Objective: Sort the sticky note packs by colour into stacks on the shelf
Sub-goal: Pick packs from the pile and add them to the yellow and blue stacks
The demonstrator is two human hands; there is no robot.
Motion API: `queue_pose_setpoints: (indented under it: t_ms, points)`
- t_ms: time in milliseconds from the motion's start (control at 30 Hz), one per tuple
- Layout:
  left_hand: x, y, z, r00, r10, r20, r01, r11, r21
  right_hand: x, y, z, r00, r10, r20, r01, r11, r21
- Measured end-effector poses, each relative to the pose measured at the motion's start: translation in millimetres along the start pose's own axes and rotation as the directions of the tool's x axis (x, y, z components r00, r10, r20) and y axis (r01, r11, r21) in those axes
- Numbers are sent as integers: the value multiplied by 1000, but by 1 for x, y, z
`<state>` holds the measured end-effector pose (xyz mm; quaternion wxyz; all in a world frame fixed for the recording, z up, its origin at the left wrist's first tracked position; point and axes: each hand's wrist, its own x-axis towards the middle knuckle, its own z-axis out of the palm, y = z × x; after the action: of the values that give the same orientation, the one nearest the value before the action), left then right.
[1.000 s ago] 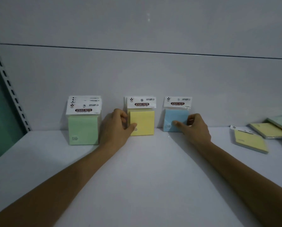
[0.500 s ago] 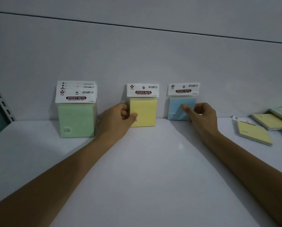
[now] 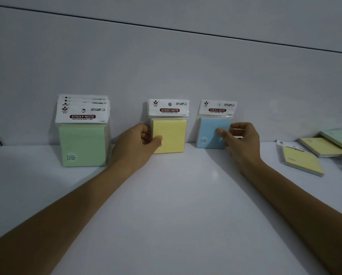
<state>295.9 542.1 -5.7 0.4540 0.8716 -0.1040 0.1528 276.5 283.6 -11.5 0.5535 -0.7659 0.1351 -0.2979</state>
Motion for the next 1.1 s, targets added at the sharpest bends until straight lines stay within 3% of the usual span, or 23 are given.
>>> queue_pose_setpoints:
  t_ms: [167,300,767,1100]
  points:
    - [2,1,-1,999,-32,17,34,992,-125,3,3,-3,998,-10,-60,12,999,33]
    - [1,1,-1,997,-35,71,41,996,-85,2,3,-3,1000,6,-6,-5,999,33]
    - [0,-2,1,984,40,172,-54,995,78,5,5,-4,990,64,-128,-51,994,99]
    - [5,-6,5,994,32,106,-27,998,-48,-1,-1,-3,996,47,-78,-38,993,111]
